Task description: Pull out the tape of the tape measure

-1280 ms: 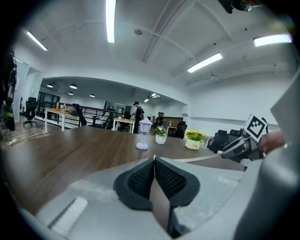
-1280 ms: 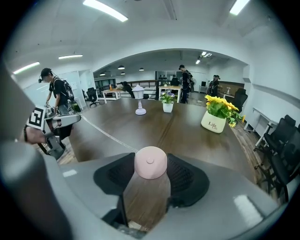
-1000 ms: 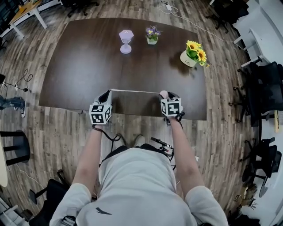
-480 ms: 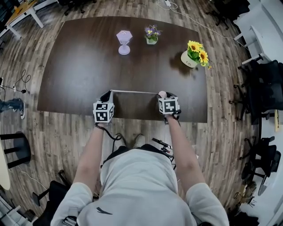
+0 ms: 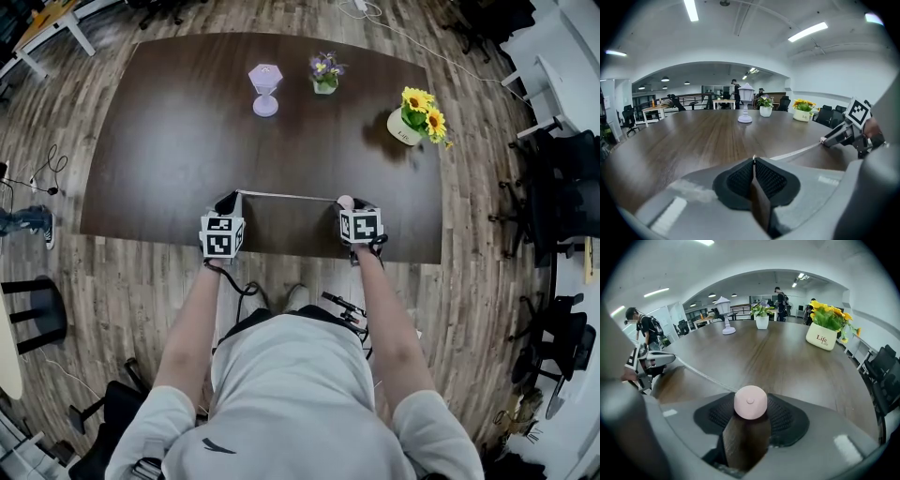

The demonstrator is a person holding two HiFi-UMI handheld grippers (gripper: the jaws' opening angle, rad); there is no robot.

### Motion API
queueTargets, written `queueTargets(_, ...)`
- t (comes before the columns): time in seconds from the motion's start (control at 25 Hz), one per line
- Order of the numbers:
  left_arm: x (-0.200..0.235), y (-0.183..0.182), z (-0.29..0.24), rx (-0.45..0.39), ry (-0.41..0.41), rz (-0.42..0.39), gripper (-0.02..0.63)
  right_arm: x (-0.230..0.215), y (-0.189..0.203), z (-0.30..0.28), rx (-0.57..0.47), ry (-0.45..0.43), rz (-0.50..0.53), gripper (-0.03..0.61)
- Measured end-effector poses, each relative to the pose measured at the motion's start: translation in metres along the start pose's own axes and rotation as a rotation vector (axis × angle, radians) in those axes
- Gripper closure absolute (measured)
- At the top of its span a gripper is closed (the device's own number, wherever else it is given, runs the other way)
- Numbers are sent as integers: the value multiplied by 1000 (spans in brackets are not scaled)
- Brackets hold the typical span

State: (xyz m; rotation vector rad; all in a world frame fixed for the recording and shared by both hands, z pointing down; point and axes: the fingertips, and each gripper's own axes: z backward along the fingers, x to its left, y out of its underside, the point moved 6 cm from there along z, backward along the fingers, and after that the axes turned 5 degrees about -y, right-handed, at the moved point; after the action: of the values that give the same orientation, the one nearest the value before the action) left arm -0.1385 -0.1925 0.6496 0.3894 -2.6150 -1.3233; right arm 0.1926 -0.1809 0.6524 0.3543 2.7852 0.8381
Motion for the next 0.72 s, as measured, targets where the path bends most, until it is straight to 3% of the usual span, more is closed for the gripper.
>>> queueTargets(0.12, 3, -1, 1, -11, -2, 49, 568, -1, 3, -1, -20, -3, -9, 353)
queueTargets(0.2, 7, 0, 4, -14, -7, 81, 523, 0, 5, -1, -33, -19, -7, 313)
queueTargets(0.44, 9, 3, 20, -43, -31, 87, 520, 2, 1, 14, -137, -46, 2, 288)
queueTargets(0.72, -3, -43, 55, -229, -13, 44, 520, 16, -27, 65, -349, -33, 82, 295)
